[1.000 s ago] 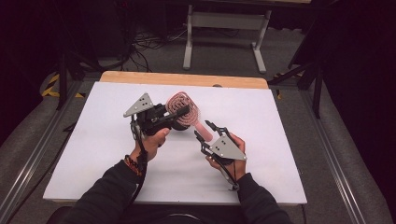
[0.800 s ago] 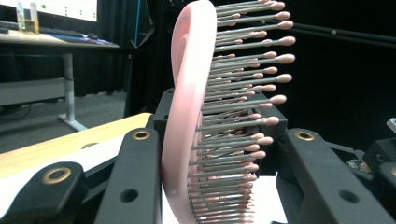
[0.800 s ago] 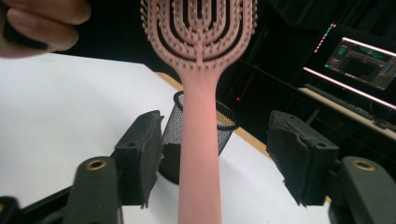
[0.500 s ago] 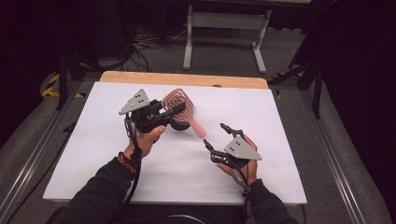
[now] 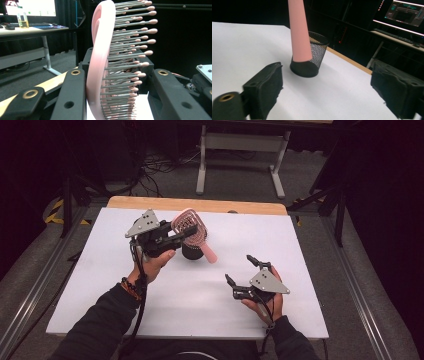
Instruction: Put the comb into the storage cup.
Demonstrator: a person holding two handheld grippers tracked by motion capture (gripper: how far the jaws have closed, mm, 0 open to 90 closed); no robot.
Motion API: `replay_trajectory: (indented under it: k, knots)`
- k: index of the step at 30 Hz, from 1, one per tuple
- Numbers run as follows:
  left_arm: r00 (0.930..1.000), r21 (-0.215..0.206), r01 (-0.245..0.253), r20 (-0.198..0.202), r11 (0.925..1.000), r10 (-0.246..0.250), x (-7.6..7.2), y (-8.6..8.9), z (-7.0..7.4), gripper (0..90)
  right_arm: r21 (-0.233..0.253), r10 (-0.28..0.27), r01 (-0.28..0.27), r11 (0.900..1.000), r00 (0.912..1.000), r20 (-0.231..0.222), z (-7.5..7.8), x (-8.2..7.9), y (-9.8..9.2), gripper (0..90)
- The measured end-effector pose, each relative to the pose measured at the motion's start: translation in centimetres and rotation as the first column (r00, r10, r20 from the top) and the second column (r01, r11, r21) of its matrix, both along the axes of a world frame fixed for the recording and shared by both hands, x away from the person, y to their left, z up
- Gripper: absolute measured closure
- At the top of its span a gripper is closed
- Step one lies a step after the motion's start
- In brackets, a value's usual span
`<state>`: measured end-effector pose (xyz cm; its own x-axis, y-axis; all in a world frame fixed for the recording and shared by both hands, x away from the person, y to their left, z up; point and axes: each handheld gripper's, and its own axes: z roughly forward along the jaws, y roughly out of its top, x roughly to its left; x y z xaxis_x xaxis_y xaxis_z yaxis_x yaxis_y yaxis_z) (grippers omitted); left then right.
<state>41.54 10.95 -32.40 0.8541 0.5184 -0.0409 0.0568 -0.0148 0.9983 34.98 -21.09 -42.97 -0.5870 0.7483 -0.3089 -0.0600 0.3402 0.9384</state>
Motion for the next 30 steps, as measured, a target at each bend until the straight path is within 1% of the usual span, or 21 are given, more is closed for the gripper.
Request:
replay_trajectory:
  k: [3, 5, 6, 9, 11, 17, 22, 23, 27, 30]
  knots:
    - [0.9999, 0.011, -0.005, 0.01, 0.9999, 0.005, 0.1, 0.1, 0.4, 63.0, 0.003, 0.003, -0.003, 1.0, 1.0, -0.005, -0.3, -0.1, -0.4, 6.8]
    - [0.9998, 0.014, -0.007, 0.017, 0.9999, 0.006, 0.1, 0.1, 0.7, 63.0, 0.009, -0.005, 0.005, 1.0, 1.0, -0.008, -0.4, -0.2, -0.6, 5.8]
    - [0.9998, 0.014, -0.01, 0.018, 0.9999, 0.009, 0.1, 0.1, 0.8, 63.0, 0.015, 0.003, -0.002, 1.0, 0.9999, -0.012, -0.4, -0.2, -0.8, 4.7]
    - [0.9996, 0.017, -0.011, 0.028, 0.9998, 0.011, 0.1, 0.1, 1.2, 63.0, 0.008, -0.009, 0.009, 1.0, 0.9999, -0.015, -0.4, -0.2, -1.0, 3.9]
    - [0.9992, 0.021, -0.017, 0.037, 0.9996, 0.016, 0.1, 0.1, 1.5, 63.0, 0.003, -0.007, 0.007, 1.0, 0.9999, -0.014, -0.4, -0.3, -1.1, 3.7]
    - [0.9986, 0.036, -0.023, 0.048, 0.9991, 0.021, 0.4, 0.1, 2.2, 63.0, -0.009, -0.018, 0.018, 1.0, 0.9995, -0.027, -0.5, -0.3, -1.2, 3.7]
    - [0.9981, 0.048, -0.024, 0.058, 0.9986, 0.021, 0.6, 0.1, 2.8, 63.0, 0.003, -0.021, 0.021, 1.0, 0.9995, -0.024, -0.4, -0.1, -1.3, 3.8]
    - [0.9973, 0.056, -0.031, 0.068, 0.9979, 0.027, 0.7, 0.1, 3.0, 63.1, 0.007, -0.019, 0.02, 1.0, 0.9995, -0.024, -0.4, -0.1, -1.3, 3.8]
    - [0.9972, 0.06, -0.035, 0.068, 0.9976, 0.031, 1.0, 0.0, 3.5, 63.1, 0.006, -0.024, 0.024, 1.0, 0.9995, -0.019, -0.4, -0.1, -1.3, 4.0]
    - [0.9962, 0.068, -0.04, 0.08, 0.9969, 0.034, 1.2, -0.1, 4.0, 63.0, 0.012, -0.025, 0.025, 1.0, 0.9996, -0.015, -0.4, -0.1, -1.4, 4.1]
